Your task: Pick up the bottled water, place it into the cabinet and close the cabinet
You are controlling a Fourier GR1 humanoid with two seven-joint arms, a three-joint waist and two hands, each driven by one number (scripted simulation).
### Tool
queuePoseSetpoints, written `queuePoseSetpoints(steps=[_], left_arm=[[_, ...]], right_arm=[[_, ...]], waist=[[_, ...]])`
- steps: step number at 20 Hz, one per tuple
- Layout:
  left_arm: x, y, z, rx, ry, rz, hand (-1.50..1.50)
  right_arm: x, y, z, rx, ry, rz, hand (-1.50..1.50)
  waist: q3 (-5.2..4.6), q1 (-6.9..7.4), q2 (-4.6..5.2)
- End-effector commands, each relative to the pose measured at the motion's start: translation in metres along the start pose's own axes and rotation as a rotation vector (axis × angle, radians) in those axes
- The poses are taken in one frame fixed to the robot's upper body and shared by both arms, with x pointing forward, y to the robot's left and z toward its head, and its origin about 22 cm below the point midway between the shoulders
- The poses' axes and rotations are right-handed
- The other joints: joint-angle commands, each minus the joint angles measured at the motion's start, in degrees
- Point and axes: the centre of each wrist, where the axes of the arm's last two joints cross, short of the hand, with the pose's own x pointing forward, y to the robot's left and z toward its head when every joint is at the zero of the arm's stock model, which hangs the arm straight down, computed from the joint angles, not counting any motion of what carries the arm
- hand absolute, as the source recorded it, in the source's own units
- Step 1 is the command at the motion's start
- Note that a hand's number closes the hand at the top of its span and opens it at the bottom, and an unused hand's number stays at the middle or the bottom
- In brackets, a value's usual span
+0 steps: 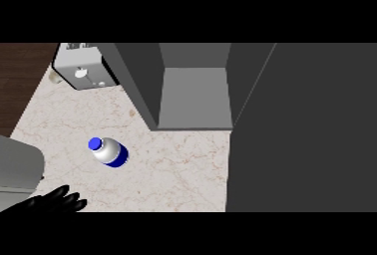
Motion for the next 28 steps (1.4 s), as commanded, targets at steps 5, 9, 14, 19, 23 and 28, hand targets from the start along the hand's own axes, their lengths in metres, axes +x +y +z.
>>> queuePoseSetpoints(steps=[5,9,14,19,23,28], left_arm=[[0.041,0.0,0.035,-0.013,0.023,0.016,-1.5],[0.044,-0.016,0.038,-0.008,0.01,0.029,-1.5],[0.058,-0.007,0.051,-0.014,0.036,0.021,-1.5],[0.059,0.006,0.059,0.063,0.027,0.018,-1.5],[0.048,0.005,0.066,0.136,0.021,-0.004,-1.5],[0.053,0.035,0.078,0.212,0.01,-0.037,-1.5]], right_arm=[[0.048,0.007,0.027,0.016,0.015,-0.023,-1.5],[0.046,0.006,0.031,0.028,-0.003,-0.046,-1.5],[0.042,-0.004,0.032,0.017,-0.005,-0.035,-1.5],[0.045,-0.006,0.039,0.031,0.026,-0.037,-1.5],[0.047,0.0,0.041,0.035,0.004,-0.06,-1.5],[0.051,-0.008,0.038,0.038,-0.003,-0.031,-1.5]], waist=[[-0.03,0.31,-0.07],[0.03,0.25,-0.09],[0.03,0.32,-0.09],[0.04,-0.6,0.01],[0.0,-0.78,-0.03],[-0.04,-1.24,0.17]])
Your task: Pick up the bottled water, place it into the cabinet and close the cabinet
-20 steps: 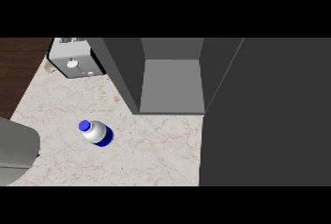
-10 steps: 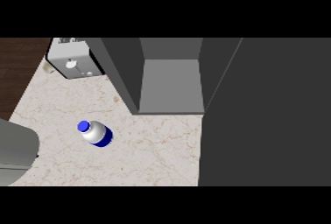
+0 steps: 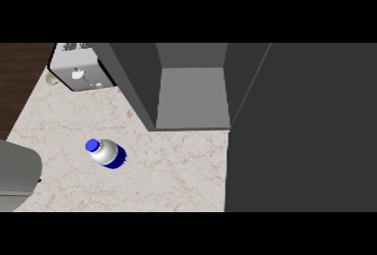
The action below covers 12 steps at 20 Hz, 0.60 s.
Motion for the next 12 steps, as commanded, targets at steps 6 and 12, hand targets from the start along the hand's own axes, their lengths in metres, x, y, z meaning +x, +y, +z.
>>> queuePoseSetpoints(steps=[6,12], left_arm=[[-0.015,0.033,-0.012,0.086,0.07,-0.061,-1.5],[-0.043,0.06,-0.021,0.114,0.102,-0.086,-1.5]], right_arm=[[0.042,0.013,0.024,0.068,-0.074,-0.084,-1.5],[0.027,-0.001,0.027,0.042,-0.094,-0.089,-1.5]], waist=[[-0.04,-1.32,0.22],[-0.02,-1.16,0.18]])
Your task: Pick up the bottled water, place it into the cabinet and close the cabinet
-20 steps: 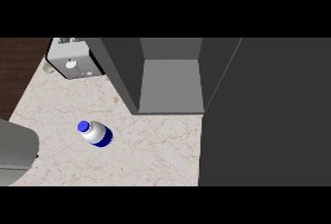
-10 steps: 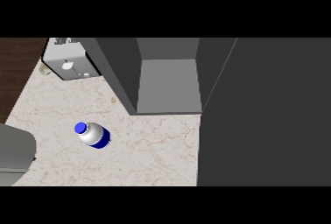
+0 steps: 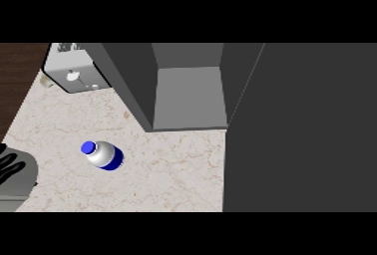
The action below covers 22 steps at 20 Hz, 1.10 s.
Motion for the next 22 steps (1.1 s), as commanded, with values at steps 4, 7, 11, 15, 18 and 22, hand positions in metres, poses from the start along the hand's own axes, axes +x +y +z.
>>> queuePoseSetpoints(steps=[4,7,11,15,18,22], left_arm=[[-0.039,0.038,-0.016,0.029,0.055,-0.038,-1.5],[-0.056,0.01,-0.052,-0.026,0.051,-0.086,-1.5],[-0.066,0.04,-0.059,0.003,0.049,-0.081,-1.5],[-0.096,0.043,-0.066,0.026,0.068,-0.081,-1.5],[-0.104,0.047,-0.089,0.043,0.089,-0.124,-1.5],[-0.121,0.06,-0.1,0.074,0.119,-0.129,-1.5]], right_arm=[[0.032,0.016,0.017,0.051,-0.094,-0.123,-1.5],[0.03,0.006,0.019,0.047,-0.085,-0.1,-1.5],[0.036,0.007,0.024,0.065,-0.097,-0.112,-1.5],[0.039,0.01,0.027,0.056,-0.09,-0.104,-1.5],[0.029,0.002,0.029,0.066,-0.093,-0.109,-1.5],[0.024,0.007,0.03,0.055,-0.101,-0.115,-1.5]], waist=[[-0.11,-0.56,0.09],[-0.03,0.04,-0.01],[-0.06,-0.35,0.04],[-0.15,0.03,0.12],[-0.08,-0.34,0.14],[-0.08,0.0,0.24]])
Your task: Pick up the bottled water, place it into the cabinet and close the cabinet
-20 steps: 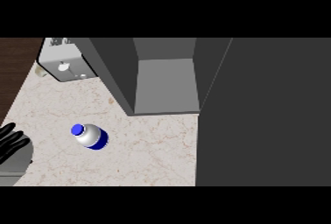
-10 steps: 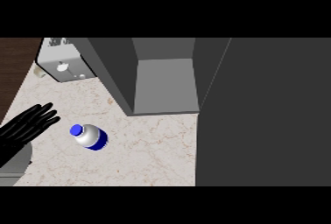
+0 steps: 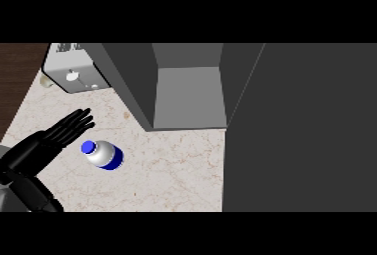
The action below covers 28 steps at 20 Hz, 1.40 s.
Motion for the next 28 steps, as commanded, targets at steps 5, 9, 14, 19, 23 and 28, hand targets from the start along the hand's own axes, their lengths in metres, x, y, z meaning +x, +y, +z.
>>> queuePoseSetpoints(steps=[5,9,14,19,23,28], left_arm=[[-0.043,-0.001,-0.018,-0.004,0.072,-0.032,-1.5],[-0.074,-0.008,-0.017,0.025,0.109,-0.003,-1.5],[-0.089,0.001,-0.025,0.054,0.121,-0.014,-1.5],[-0.121,-0.013,-0.022,0.097,0.106,0.002,-1.5],[-0.133,-0.011,-0.015,0.068,0.1,0.103,-1.5],[-0.145,-0.015,-0.011,0.015,0.074,0.187,-1.5]], right_arm=[[0.036,0.014,0.01,0.041,-0.078,-0.066,-1.5],[0.047,0.015,0.017,0.064,-0.072,-0.058,-1.5],[0.04,0.006,0.016,0.064,-0.091,-0.075,-1.5],[0.037,0.007,0.02,0.056,-0.094,-0.084,-1.5],[0.038,0.006,0.019,0.064,-0.078,-0.071,-1.5],[0.031,0.001,0.025,0.058,-0.084,-0.077,-1.5]], waist=[[0.01,0.62,0.09],[-0.1,-0.47,0.13],[-0.1,-0.66,0.32],[-0.13,-0.56,0.36],[-0.15,-0.27,0.44],[-0.21,-0.92,0.42]])
